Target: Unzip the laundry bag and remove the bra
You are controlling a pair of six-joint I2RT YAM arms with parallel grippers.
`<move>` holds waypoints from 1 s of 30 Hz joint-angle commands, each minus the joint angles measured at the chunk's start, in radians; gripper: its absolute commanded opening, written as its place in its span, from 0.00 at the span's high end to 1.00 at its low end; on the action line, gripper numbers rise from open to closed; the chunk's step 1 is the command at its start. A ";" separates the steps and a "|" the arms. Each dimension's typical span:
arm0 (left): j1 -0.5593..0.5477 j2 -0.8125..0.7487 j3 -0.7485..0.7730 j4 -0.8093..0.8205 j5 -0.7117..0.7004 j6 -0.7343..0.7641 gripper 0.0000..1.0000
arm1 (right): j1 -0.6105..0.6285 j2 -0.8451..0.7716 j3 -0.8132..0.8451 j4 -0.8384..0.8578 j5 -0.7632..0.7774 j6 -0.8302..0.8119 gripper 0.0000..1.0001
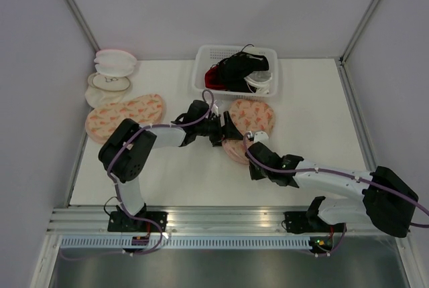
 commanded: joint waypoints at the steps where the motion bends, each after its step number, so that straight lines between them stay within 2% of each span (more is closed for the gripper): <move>1: 0.016 0.033 0.052 -0.032 0.012 0.075 0.12 | 0.001 -0.047 0.009 0.074 -0.060 -0.022 1.00; 3: 0.019 0.012 0.020 -0.030 -0.061 0.051 0.00 | 0.002 -0.054 0.012 0.074 -0.066 -0.023 0.99; 8: 0.018 -0.172 -0.171 -0.030 -0.203 -0.044 0.01 | 0.001 -0.048 0.009 0.120 -0.105 -0.028 1.00; 12: 0.013 -0.309 -0.322 0.011 -0.272 -0.139 0.00 | 0.001 -0.039 -0.017 0.255 -0.275 -0.045 0.99; 14: 0.012 -0.385 -0.400 0.027 -0.291 -0.199 0.00 | 0.002 -0.022 -0.024 0.346 -0.328 -0.042 1.00; 18: -0.016 -0.492 -0.500 0.099 -0.369 -0.293 0.00 | 0.002 0.045 -0.015 0.408 -0.395 -0.042 1.00; 21: -0.041 -0.493 -0.512 0.135 -0.392 -0.331 0.00 | 0.004 0.081 -0.026 0.476 -0.448 -0.030 1.00; 26: -0.094 -0.401 -0.476 0.238 -0.392 -0.390 0.00 | 0.008 0.105 -0.023 0.513 -0.463 -0.022 1.00; 28: -0.116 -0.345 -0.465 0.301 -0.378 -0.411 0.06 | 0.011 0.101 -0.023 0.516 -0.465 -0.020 0.99; 30: -0.125 -0.308 -0.465 0.344 -0.363 -0.426 0.19 | 0.013 0.085 -0.026 0.519 -0.465 -0.020 1.00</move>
